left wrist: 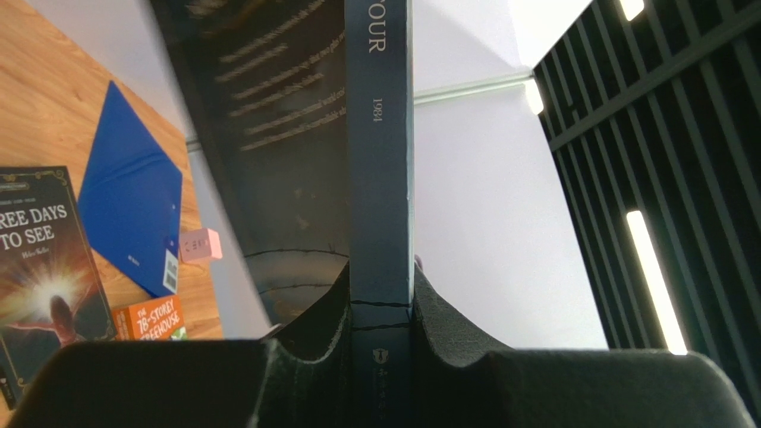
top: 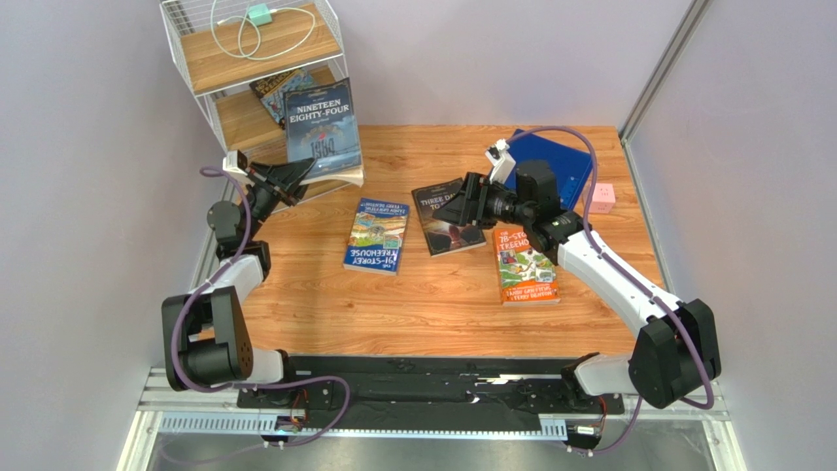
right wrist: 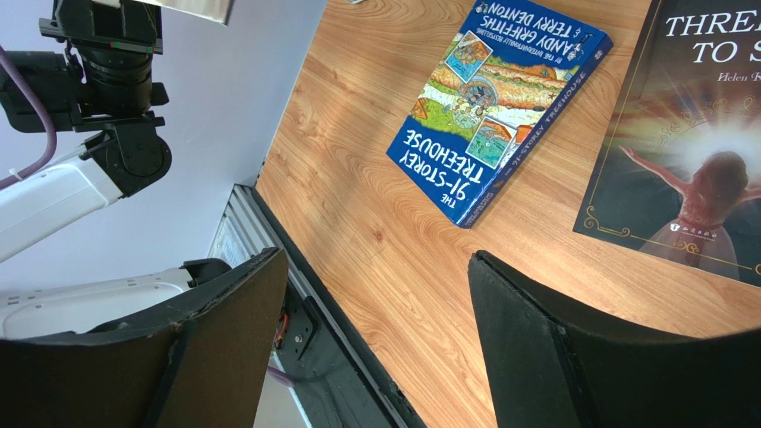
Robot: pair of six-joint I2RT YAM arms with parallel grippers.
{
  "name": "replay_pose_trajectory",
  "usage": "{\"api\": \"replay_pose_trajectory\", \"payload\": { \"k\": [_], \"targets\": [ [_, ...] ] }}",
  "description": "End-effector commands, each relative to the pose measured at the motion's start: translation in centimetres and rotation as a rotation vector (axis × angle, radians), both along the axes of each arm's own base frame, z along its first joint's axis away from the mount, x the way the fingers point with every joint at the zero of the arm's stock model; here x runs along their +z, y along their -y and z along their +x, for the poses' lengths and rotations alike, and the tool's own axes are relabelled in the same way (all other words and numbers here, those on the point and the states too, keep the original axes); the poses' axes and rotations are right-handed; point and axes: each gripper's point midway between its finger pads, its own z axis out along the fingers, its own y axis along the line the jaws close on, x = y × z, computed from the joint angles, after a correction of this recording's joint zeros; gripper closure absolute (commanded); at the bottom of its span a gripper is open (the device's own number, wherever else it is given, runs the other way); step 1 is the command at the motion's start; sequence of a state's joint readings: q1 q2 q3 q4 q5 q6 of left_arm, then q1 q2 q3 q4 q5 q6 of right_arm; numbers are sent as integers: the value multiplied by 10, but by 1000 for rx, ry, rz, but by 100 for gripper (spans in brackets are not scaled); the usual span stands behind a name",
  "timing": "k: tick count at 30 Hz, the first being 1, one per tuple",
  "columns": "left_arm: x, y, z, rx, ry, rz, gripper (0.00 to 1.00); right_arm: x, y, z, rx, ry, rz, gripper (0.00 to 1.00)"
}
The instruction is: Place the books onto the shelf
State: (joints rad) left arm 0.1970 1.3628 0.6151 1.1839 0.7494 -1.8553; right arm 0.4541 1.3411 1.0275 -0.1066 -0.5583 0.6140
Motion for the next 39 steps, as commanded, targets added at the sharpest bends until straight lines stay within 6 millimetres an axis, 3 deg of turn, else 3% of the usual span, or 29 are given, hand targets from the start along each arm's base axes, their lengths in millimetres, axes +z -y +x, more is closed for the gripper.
{"api": "replay_pose_trajectory", "payload": {
  "k": [1,13,28,32,39],
  "targets": [
    [74,-14,-44,75,375,22,100,6,0,-3,19,41,4,21],
    [89,-31,-48,67,385,31,100,-3,-1,-3,24,25,8,21],
    [111,-62,-18,95,381,-19,100,-12,-1,-8,31,6,12,21],
    [111,-63,-9,75,371,-15,100,-15,-2,-9,33,2,10,21],
    [98,-55,-15,38,341,18,100,-18,-4,-6,34,-10,19,21]
  ]
}}
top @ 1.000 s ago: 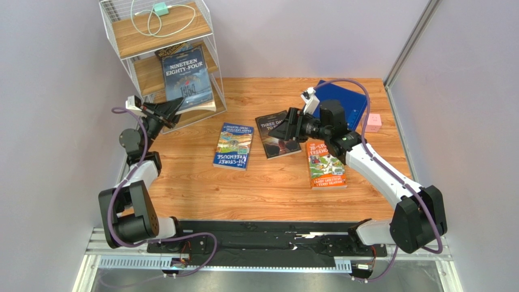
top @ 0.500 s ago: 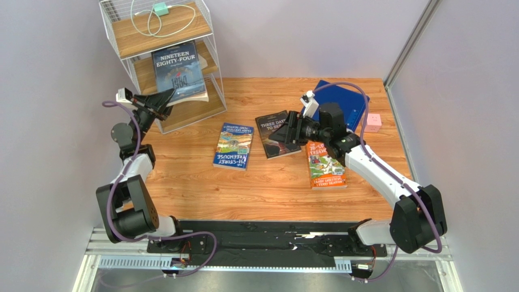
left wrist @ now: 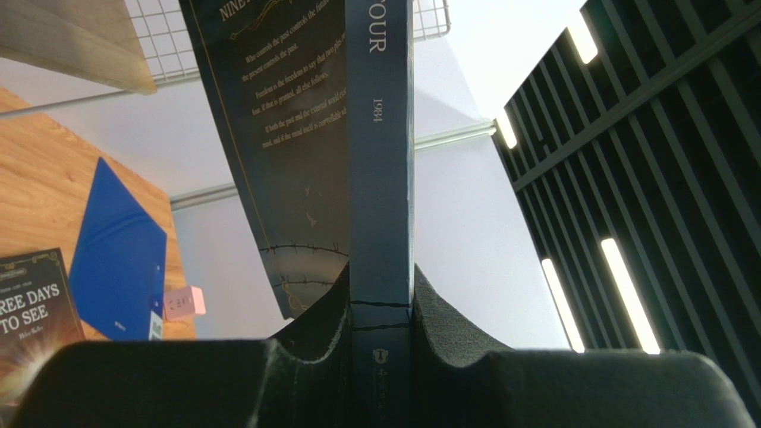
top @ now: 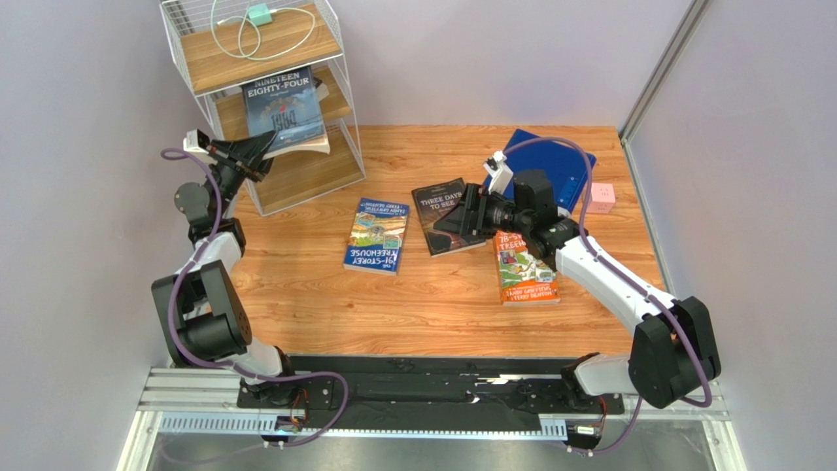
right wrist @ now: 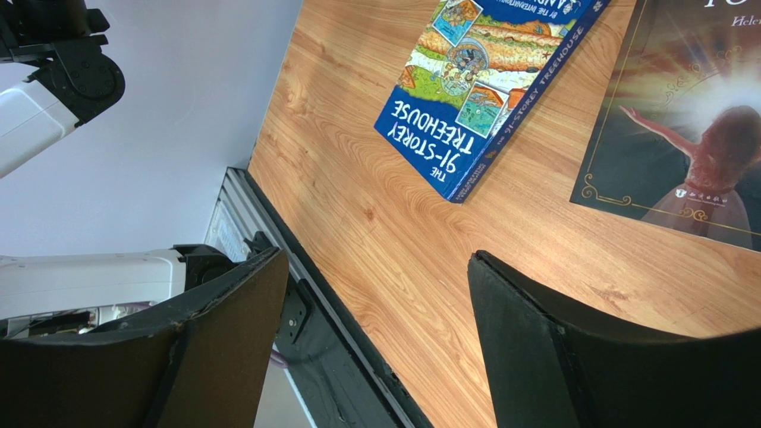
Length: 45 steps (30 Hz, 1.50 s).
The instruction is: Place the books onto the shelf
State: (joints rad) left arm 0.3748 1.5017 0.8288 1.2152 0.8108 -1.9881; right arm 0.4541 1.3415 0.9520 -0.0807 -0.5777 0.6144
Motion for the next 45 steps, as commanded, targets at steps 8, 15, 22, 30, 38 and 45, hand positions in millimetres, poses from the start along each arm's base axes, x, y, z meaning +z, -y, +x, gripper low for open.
{"api": "replay_pose_trajectory", "payload": {
  "k": [8,15,22,30,38,45],
  "targets": [
    [62,24,-73,-25,336,99,100,2,-8,2,22,15,34,21],
    [61,4,-56,54,325,35,100,-1,-8,-3,30,23,26,21],
    [75,-7,-38,68,351,22,100,-8,-8,-5,33,2,22,22],
    [81,-22,-15,115,376,9,100,-13,-8,-5,38,-3,14,22],
    [95,-33,9,159,410,34,100,-14,-11,-1,46,5,25,23],
    [100,-23,42,187,359,141,100,-19,-13,1,53,-5,18,23]
  ]
}}
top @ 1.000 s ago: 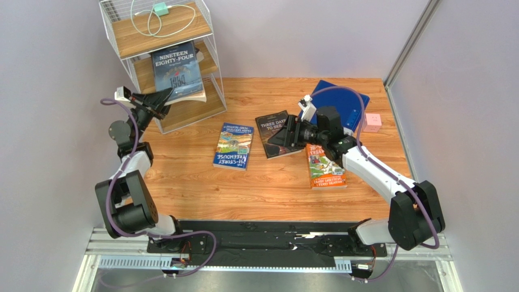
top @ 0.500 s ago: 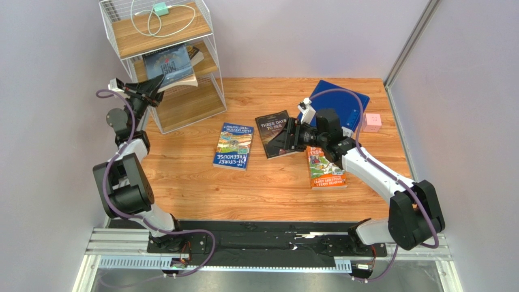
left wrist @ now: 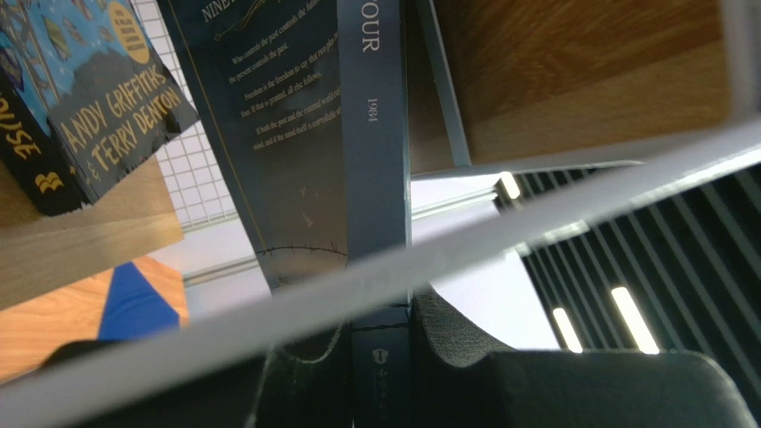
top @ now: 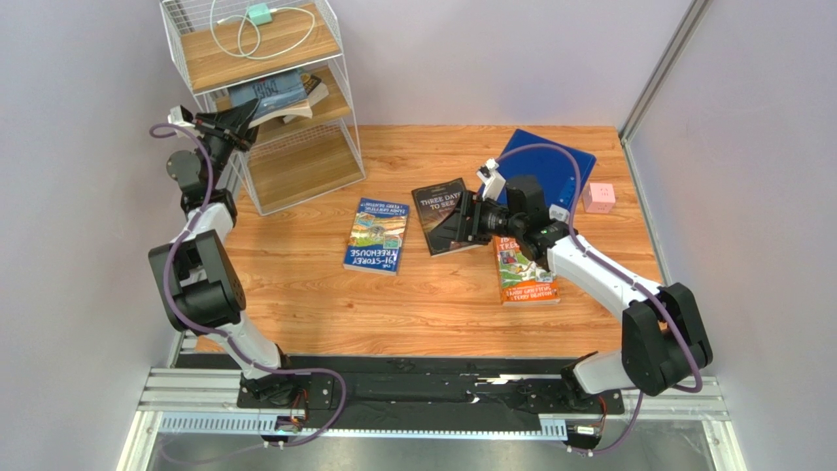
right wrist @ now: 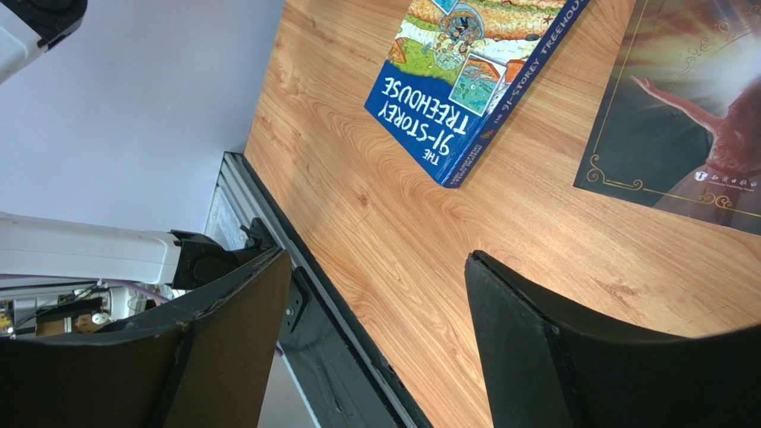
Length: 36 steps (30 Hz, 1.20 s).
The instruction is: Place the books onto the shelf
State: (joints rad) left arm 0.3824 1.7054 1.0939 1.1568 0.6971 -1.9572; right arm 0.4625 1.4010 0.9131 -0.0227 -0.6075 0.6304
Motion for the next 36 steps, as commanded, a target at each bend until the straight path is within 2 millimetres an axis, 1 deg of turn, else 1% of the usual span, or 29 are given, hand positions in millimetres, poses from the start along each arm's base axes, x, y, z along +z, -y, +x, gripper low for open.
{"api": "replay_pose_trajectory", "payload": {
  "k": [1,5,7,8,9,12,18,19,24,25,27,28,29,32,33,34,36],
  "targets": [
    [79,17,-19,92,302,185,100,7,-5,3,23,54,18,23],
    [64,17,-2,143,239,201,100,6,-4,3,24,57,8,23],
    [62,16,3,162,239,206,100,6,-4,3,27,59,3,23],
    [60,19,6,157,235,204,100,5,-4,4,27,59,-1,23],
    [62,19,7,158,241,204,100,3,-4,4,29,58,-2,23],
    [55,24,17,155,223,187,100,1,-5,5,33,51,-3,24],
    [35,39,41,165,164,162,100,-3,-6,5,40,47,-5,24],
    [28,43,48,165,145,156,100,-4,-7,5,42,45,-7,24],
    [19,48,64,170,106,130,100,-5,-6,5,48,57,-18,24],
    [15,50,68,164,78,123,100,-6,-5,5,49,55,-20,24],
    [14,55,74,135,63,133,100,-10,-5,4,48,44,-22,24],
    [6,62,76,86,25,148,100,-11,-4,4,43,39,-21,25],
    [5,66,78,66,14,148,100,-12,-5,3,49,37,-20,24],
    [-11,68,81,45,-57,125,94,-14,-6,2,55,29,-15,25],
    [-16,70,81,34,-77,125,90,-14,-6,2,55,29,-15,25],
    [-25,74,82,3,-110,130,80,-13,-6,1,55,29,-15,25],
    [-31,78,81,-21,-128,143,73,-13,-5,1,54,33,-16,25]
  ]
}}
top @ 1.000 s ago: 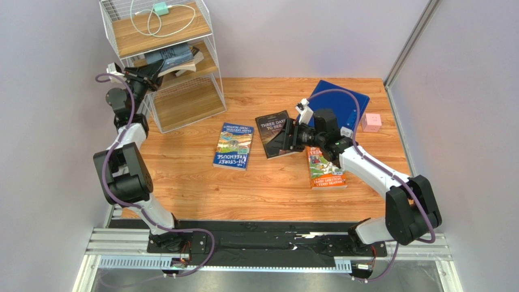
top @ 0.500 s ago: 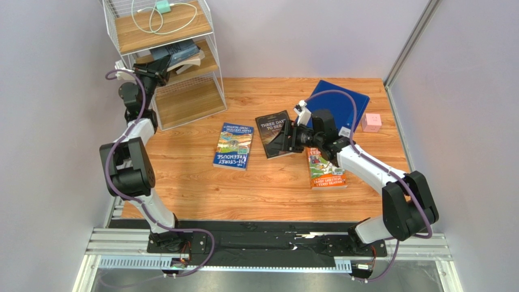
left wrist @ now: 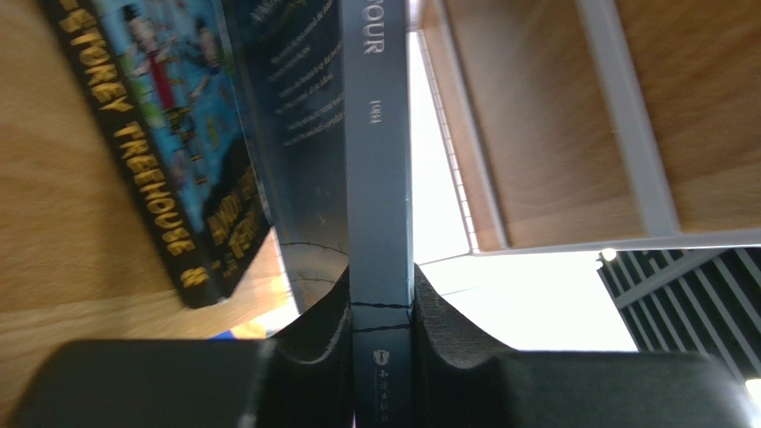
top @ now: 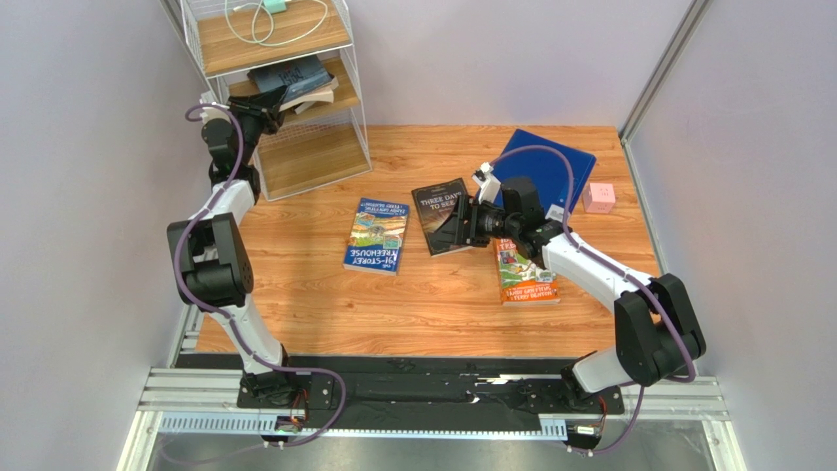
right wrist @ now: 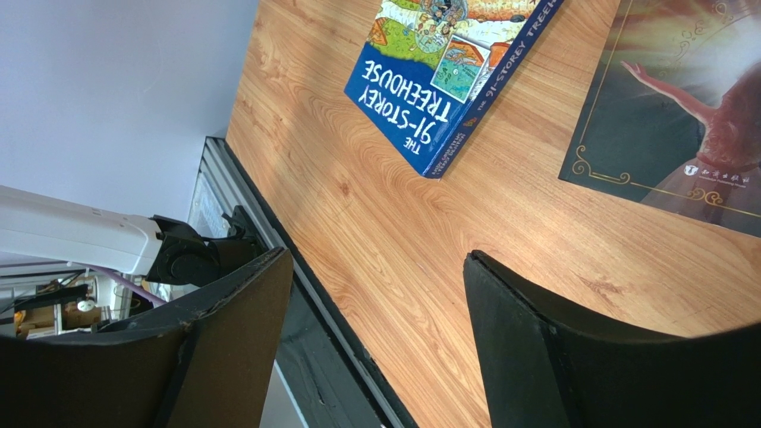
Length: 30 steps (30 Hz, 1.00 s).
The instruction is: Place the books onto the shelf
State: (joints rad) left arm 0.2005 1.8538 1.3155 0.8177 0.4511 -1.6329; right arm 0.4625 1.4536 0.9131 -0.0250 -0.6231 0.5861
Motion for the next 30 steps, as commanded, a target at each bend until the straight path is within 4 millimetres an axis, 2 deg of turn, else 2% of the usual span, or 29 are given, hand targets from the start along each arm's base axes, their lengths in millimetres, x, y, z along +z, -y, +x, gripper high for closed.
{"api": "replay_pose_trajectory", "payload": {
  "k": [1,5,7,8,9,10,12,13,14,16,17,21,24,30],
  "targets": [
    [2,45,-10,-192,-34,11,65,8,-4,-1,26,47,20,25],
    [-10,50,-14,-223,-94,7,55,8,-3,-3,25,50,20,25],
    [-13,51,-17,-229,-131,13,42,7,-2,-3,20,44,19,25],
    [-14,52,-19,-226,-134,34,41,8,-2,-4,23,47,22,25],
    [-5,53,-22,-226,-123,53,40,7,-2,-4,20,45,20,25],
    [-14,54,-23,-236,-185,52,37,8,-1,-5,20,46,21,25],
    [-6,57,-29,-246,-188,107,36,9,-1,-5,18,48,22,25],
    [-16,58,-31,-257,-248,104,36,9,-1,-6,17,46,23,25],
    [-10,59,-32,-264,-243,136,36,8,0,-6,16,47,22,25],
    [-18,64,-38,-302,-289,172,36,10,0,-6,14,47,24,25],
    [-12,65,-40,-314,-288,188,36,11,0,-7,14,50,27,25],
    [-27,72,-48,-386,-335,238,36,11,0,-9,14,47,36,25],
    [-47,75,-54,-417,-390,233,36,12,0,-11,15,45,41,25],
    [-59,80,-67,-469,-411,252,37,13,1,-11,12,48,47,25]
  ]
}}
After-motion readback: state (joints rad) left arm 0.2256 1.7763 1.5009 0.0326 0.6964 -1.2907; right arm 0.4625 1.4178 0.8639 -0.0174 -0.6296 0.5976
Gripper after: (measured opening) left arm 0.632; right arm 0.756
